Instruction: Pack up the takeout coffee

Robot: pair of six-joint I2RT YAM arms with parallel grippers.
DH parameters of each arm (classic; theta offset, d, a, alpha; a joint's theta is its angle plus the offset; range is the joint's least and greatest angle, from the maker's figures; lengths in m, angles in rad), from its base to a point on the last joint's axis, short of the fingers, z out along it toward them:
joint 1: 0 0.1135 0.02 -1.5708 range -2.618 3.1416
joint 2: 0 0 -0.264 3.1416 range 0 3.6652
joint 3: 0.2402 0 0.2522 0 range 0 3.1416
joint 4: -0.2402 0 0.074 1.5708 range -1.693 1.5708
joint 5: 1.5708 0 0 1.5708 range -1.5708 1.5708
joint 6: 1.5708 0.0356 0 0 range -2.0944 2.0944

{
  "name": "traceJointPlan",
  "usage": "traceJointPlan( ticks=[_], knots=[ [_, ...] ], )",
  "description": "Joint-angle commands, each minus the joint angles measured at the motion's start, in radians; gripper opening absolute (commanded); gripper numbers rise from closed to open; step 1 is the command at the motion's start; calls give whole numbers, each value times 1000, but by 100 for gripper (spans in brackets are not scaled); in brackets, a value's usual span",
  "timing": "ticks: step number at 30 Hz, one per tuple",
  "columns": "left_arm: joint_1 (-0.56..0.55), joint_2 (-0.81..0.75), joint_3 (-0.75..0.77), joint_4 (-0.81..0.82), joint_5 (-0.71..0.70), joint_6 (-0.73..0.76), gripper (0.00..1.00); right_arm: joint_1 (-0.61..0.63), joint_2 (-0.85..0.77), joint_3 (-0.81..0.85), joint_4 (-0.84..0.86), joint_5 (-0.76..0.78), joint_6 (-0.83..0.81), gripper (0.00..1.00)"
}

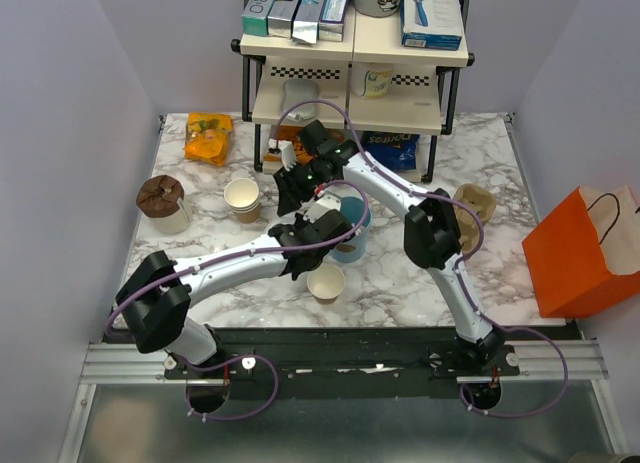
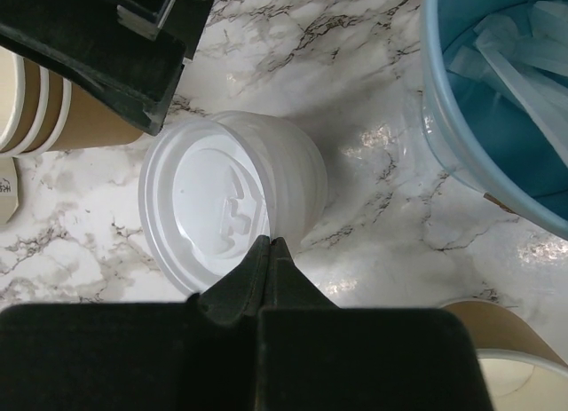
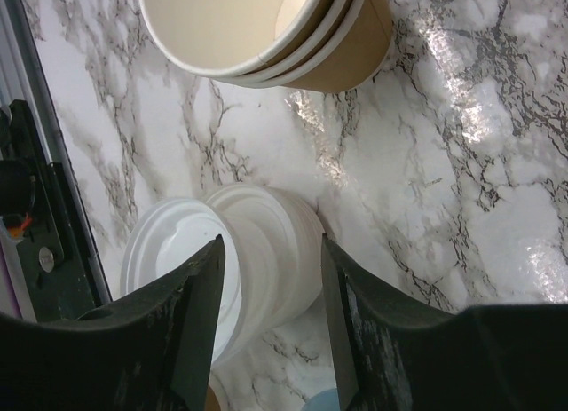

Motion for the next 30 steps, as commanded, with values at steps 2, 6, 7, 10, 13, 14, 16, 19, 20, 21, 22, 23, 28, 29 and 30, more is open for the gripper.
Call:
traceJointPlan(
  ticks=[2,6,7,10,13,14,16,19,20,21,22,23,28,29,30],
  knots=[
    [-9,18,7,-9,-50,-3,0,18,16,21,-24,14,-29,53],
    [-9,23,4,-9,-58,-6,0,20,13,26,-64,0,-84,53],
    [-11,23,4,-12,-61,-7,0,21,9,27,-72,3,-94,53],
    [-14,20,4,-14,-65,-10,0,23,6,26,-84,10,-108,53],
    [-14,16,6,-12,-71,-6,0,23,6,26,-90,10,-115,50],
    [-15,16,6,-12,-73,-4,0,23,6,26,-92,8,-115,48],
    [-14,18,6,-11,-73,-4,0,23,6,26,-87,2,-114,42],
    [-15,23,6,-14,-73,-9,0,24,6,26,-83,-26,-111,35],
    [-15,23,7,-17,-73,-9,0,24,6,29,-84,-33,-111,31],
    [-17,24,7,-17,-74,-10,0,23,6,27,-86,-42,-111,29],
    [-17,24,6,-19,-74,-13,0,24,5,27,-86,-46,-111,28],
    [-17,23,6,-19,-74,-15,0,24,3,27,-86,-49,-111,24],
    [-17,9,6,-16,-65,-24,0,23,-12,18,-64,-42,-98,4],
    [-17,6,7,-16,-65,-27,0,24,-14,13,-60,-44,-97,1],
    [-17,4,7,-17,-65,-26,0,23,-20,10,-46,-49,-95,1]
  ],
)
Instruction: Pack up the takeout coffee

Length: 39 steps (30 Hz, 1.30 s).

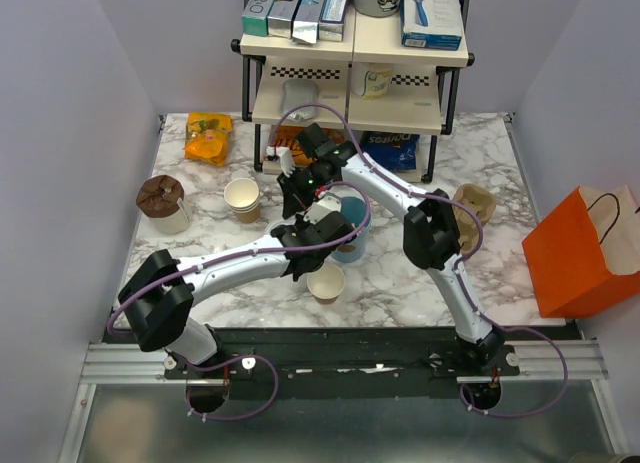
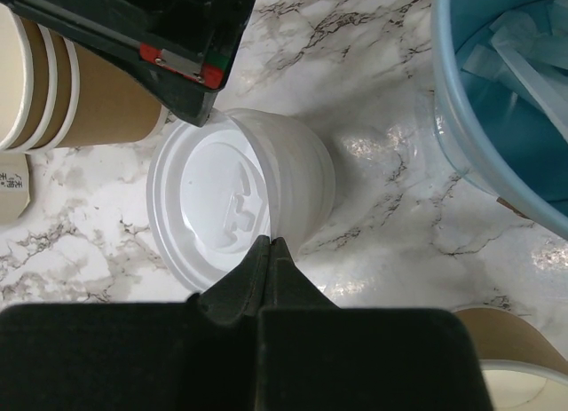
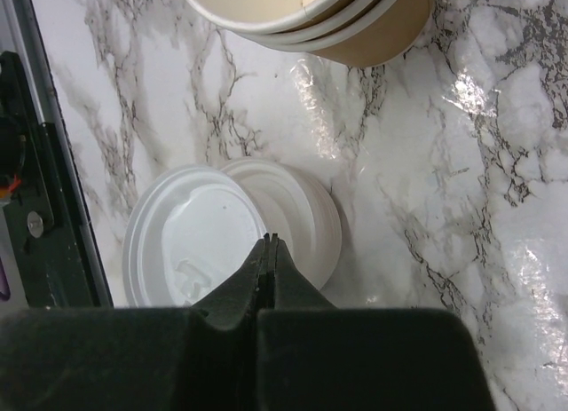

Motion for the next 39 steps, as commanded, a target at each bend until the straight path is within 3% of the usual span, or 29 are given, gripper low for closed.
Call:
traceJointPlan(
  ticks=[1,5,6,8,10,15,18,20,26,32,33,39],
  knots=[
    [-8,-12,9,-14,-31,-17,0,12,-21,1,31,-28,14,1],
    [-7,-11,16,-20,-29,-20,0,12,-47,-30,81,-32,37,1],
    [-8,-11,16,-24,-26,-22,10,12,-50,-36,97,-41,37,1],
    [-8,-17,15,-23,-20,-24,16,12,-63,-59,115,-44,46,1],
    [-8,-23,16,-30,-3,-28,31,12,-75,-67,127,-46,43,1],
    [-7,-41,19,-35,0,-30,54,12,-83,-76,140,-45,41,1],
    [-8,-52,26,-44,4,-37,62,13,-89,-79,161,-43,55,1],
    [-8,-69,26,-46,15,-37,64,13,-96,-88,169,-51,66,1],
    [-8,-142,26,-46,85,-60,82,13,-133,-110,195,-26,83,1],
    [-8,-300,-5,-40,208,-97,93,13,-198,-163,269,37,121,1],
    [-8,-349,-13,-40,242,-102,99,13,-207,-169,282,75,126,1],
    [-8,-596,-96,5,378,-143,99,13,-271,-185,319,230,152,1]
  ],
)
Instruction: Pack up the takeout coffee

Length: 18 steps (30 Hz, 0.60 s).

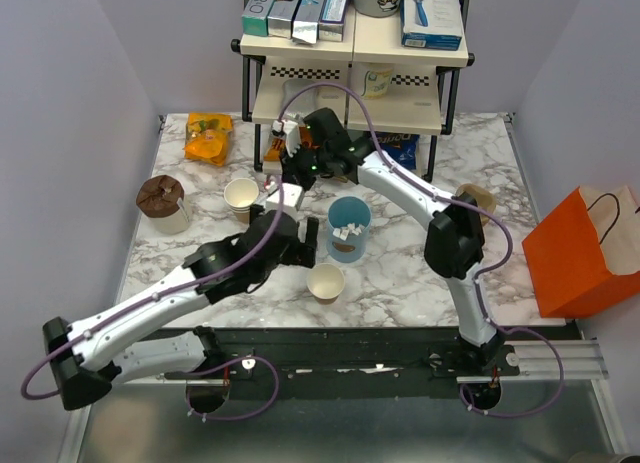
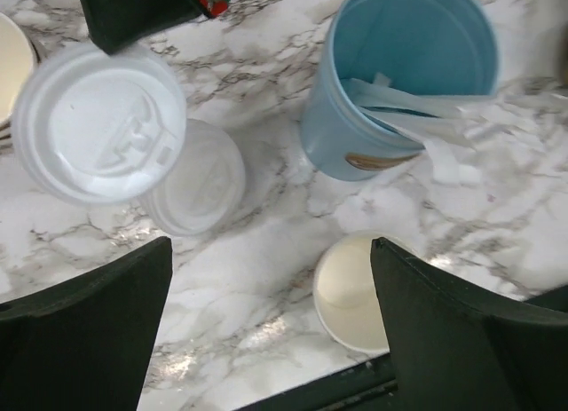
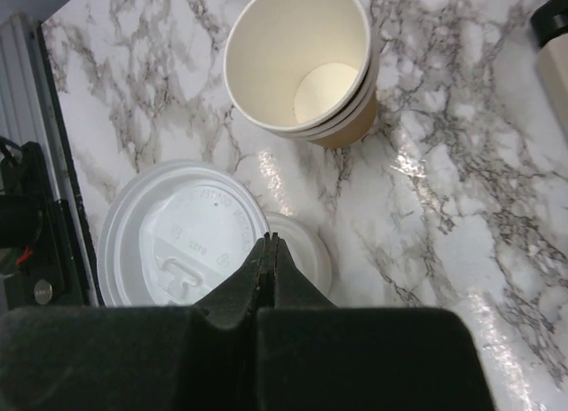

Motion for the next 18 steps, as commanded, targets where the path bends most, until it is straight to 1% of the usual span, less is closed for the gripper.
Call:
traceJointPlan(
  ticks=[1,4,9,11,12,13,14,15,17,18],
  knots=[
    [-2,-179,-60,19,167,-55,99,9,-89,-33,67,159,28,1],
    [-4,-271,-71,-35,164,-119,99,9,-135,-50,75,251,29,1],
    [-2,-424,-114,-64,186,-196,99,8,-207,-99,75,383,29,1],
    [-4,-457,-111,-70,180,-242,99,6,-230,-117,75,441,23,1],
    [-2,-477,-104,-77,121,-271,99,6,-263,-146,77,455,20,1],
    [-2,-477,-93,-116,67,-315,99,6,-280,-163,81,470,14,1],
    [-2,-472,-68,-136,1,-430,99,6,-297,-186,83,476,10,1],
    [-2,-448,-59,-146,-57,-452,99,6,-322,-232,98,479,10,1],
    [-2,-405,-3,-182,-99,-496,99,8,-394,-286,112,493,8,1],
    [-1,-358,17,-202,-119,-512,99,8,-418,-312,127,498,8,1]
  ],
)
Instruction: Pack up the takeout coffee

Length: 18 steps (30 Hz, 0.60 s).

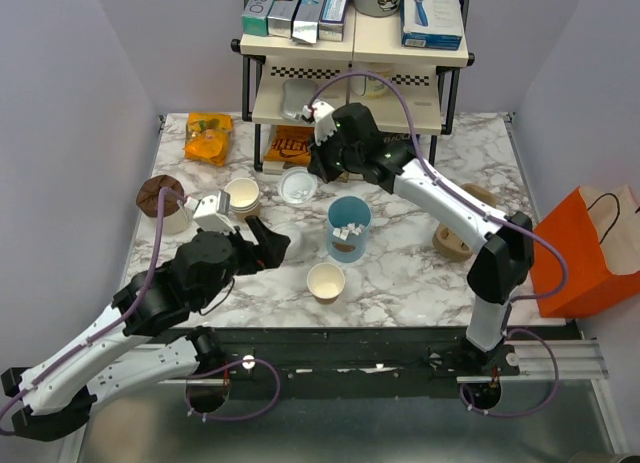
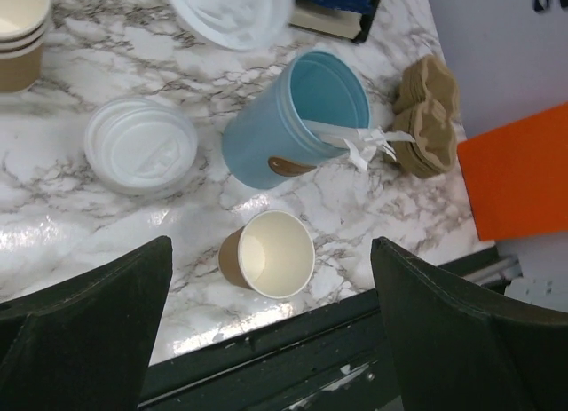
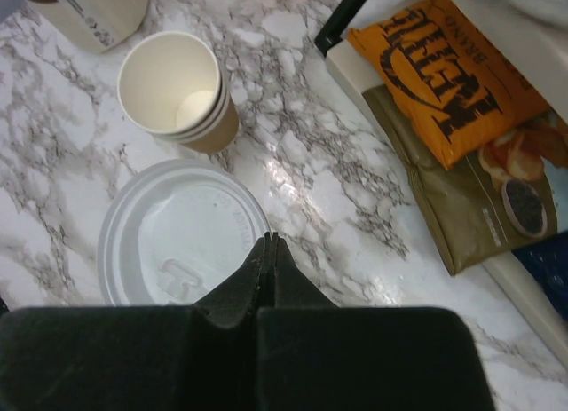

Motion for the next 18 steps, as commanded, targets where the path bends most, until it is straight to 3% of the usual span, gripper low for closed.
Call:
traceJointPlan(
  ticks=[1,4,9,13,18],
  knots=[
    [-2,121,103,-120,-192,-198,99,6,-160,-138,51,75,-10,1],
    [1,167,120,-82,-197,-219,99,7,-228,-226,57,43,10,1],
    [8,172,88,179,-122,-189,99,7,-389,-361,129,-65,72,1],
    [17,190,124,167,-125,-178,99,7,-466,-420,147,-144,102,1],
    [28,166,78,288,-24,-141,99,7,-512,-446,184,-218,128,1]
  ],
)
